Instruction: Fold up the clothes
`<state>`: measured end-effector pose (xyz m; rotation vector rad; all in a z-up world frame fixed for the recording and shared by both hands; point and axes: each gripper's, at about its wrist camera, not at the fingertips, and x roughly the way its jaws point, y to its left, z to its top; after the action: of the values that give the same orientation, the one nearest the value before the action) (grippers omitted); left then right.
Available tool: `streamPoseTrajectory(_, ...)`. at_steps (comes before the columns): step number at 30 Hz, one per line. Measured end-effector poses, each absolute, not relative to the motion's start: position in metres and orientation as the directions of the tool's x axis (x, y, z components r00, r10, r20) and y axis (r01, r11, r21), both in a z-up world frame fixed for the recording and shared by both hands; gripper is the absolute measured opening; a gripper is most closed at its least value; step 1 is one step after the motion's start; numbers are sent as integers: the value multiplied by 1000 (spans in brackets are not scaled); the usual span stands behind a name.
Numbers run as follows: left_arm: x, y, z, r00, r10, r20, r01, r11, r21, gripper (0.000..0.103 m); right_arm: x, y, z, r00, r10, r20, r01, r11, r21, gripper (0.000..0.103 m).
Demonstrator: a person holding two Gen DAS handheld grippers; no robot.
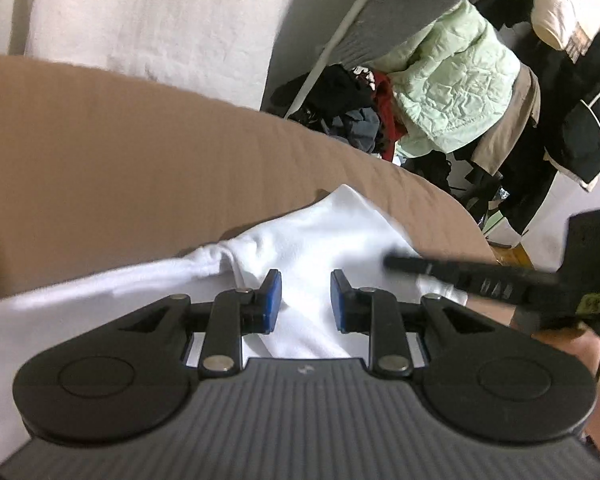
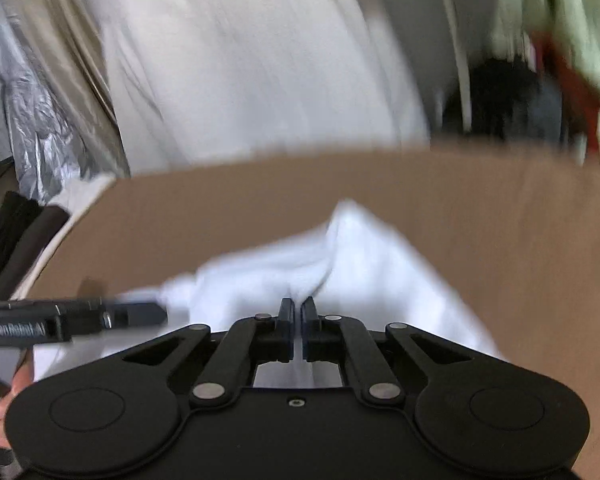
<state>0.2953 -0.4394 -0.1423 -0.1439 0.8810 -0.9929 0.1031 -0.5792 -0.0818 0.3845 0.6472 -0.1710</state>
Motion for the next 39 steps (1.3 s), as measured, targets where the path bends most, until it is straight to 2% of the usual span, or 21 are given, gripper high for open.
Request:
streamPoseTrajectory(3,298,-443,-148,245,-765,-595,655,583,-480,24,109,-585,-68,801,-117,-587,313,918,244,4)
streamPoseTrajectory(6,300,-449,-158,270,-720,-640,639,631,-440,24,121,-594,-77,722,-105,-684,360,901,242,6)
streamPoseTrajectory(7,300,-450,-160,290,-698,-655,637,651,-412,24,120,-593,-78,683,-163,-712,423,883,203,20)
streamPoseTrajectory(8,298,-449,-160,324,-675,-663,634,675,-377,24,119,-591,-79,639,-219,-737,482,861,161,28)
streamPoseTrajectory(10,296,-440,-154,381,-649,-659,628,705,-331,24,102,-587,-76,587,-285,-758,561,818,128,30)
streamPoseTrajectory(13,290,-421,-143,334,-710,-620,622,660,-421,24,39,-572,-68,664,-174,-727,527,799,290,31)
streamPoseTrajectory(14,285,-416,-138,300,-735,-609,629,632,-453,24,17,-566,-68,684,-130,-718,514,784,348,37)
streamPoseTrajectory(15,278,-414,-134,275,-750,-602,644,608,-464,24,-5,-560,-69,704,-86,-705,499,767,404,38)
streamPoseTrajectory(17,261,-416,-126,225,-773,-593,683,559,-470,24,-40,-552,-73,703,-43,-710,495,747,445,40)
streamPoseTrajectory(19,242,-426,-121,173,-783,-597,730,509,-456,40,-70,-545,-76,681,-29,-731,509,737,445,42)
streamPoseTrajectory(20,232,-433,-121,155,-777,-610,752,493,-437,49,-80,-542,-75,668,-40,-743,527,731,434,44)
streamPoseTrajectory(22,217,-449,-128,208,-700,-683,758,557,-339,48,-101,-536,-74,643,-65,-763,565,712,416,50)
streamPoseTrajectory(23,212,-456,-134,257,-625,-737,742,617,-264,43,-114,-534,-77,635,-84,-768,597,684,419,51)
streamPoseTrajectory(25,210,-457,-145,333,-508,-794,693,703,-160,43,-141,-533,-85,596,-131,-792,681,605,412,51)
streamPoseTrajectory(27,207,-446,-143,392,-457,-799,643,757,-117,38,-167,-527,-89,553,-188,-812,749,538,386,51)
streamPoseTrajectory(29,195,-431,-132,437,-447,-780,631,770,-88,38,-194,-524,-88,527,-240,-815,788,495,364,53)
streamPoseTrajectory(31,175,-413,-116,415,-527,-741,663,733,-150,42,-217,-530,-89,537,-266,-801,812,423,403,60)
streamPoseTrajectory(33,151,-398,-105,317,-627,-712,701,660,-269,43,-234,-541,-99,567,-239,-788,813,313,491,66)
streamPoseTrajectory(37,101,-378,-106,45,-752,-657,736,470,-487,44,-253,-546,-126,666,-126,-736,746,105,657,67)
streamPoseTrajectory(39,77,-375,-118,-80,-772,-630,714,396,-577,47,-247,-537,-137,680,-84,-728,733,93,674,67)
